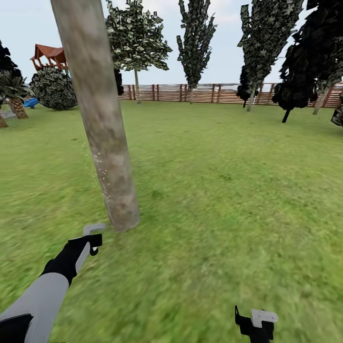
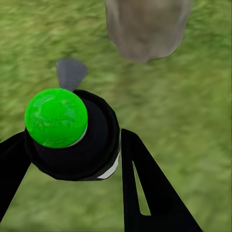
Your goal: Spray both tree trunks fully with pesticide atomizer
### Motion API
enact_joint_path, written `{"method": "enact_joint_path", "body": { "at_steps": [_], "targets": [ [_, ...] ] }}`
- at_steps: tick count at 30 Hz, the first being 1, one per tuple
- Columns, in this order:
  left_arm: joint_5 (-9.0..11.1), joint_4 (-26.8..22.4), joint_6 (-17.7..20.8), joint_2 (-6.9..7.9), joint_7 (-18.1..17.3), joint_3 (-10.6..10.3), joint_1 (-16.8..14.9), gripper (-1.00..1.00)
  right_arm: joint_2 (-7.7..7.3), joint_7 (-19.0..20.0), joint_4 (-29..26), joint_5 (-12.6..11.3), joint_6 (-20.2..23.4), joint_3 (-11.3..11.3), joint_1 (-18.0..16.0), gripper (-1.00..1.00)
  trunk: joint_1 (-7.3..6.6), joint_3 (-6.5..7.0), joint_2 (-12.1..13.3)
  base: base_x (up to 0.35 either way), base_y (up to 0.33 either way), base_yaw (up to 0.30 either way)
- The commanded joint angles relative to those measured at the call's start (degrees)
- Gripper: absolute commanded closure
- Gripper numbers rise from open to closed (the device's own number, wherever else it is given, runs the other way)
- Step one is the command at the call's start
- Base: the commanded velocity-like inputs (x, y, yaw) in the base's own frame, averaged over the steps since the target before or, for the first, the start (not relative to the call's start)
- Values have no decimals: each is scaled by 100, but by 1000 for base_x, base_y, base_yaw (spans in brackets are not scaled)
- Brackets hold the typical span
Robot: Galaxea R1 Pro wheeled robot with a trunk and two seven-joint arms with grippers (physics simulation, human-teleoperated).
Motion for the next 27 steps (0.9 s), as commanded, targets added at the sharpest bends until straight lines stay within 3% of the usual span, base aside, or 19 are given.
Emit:
{"method": "enact_joint_path", "body": {
  "at_steps": [1,11,27],
  "targets": [
    [-2,-1,0,0,0,0,0,100,1,0,0,0,0,0,0,-100,0,0,0,159,-264,278],
    [-2,-3,0,0,0,0,0,100,-3,0,0,0,-4,0,0,-100,0,0,0,153,-264,259],
    [-2,-6,0,6,0,0,0,100,0,0,0,0,-4,1,0,-100,0,0,0,144,-264,45]
  ]
}}
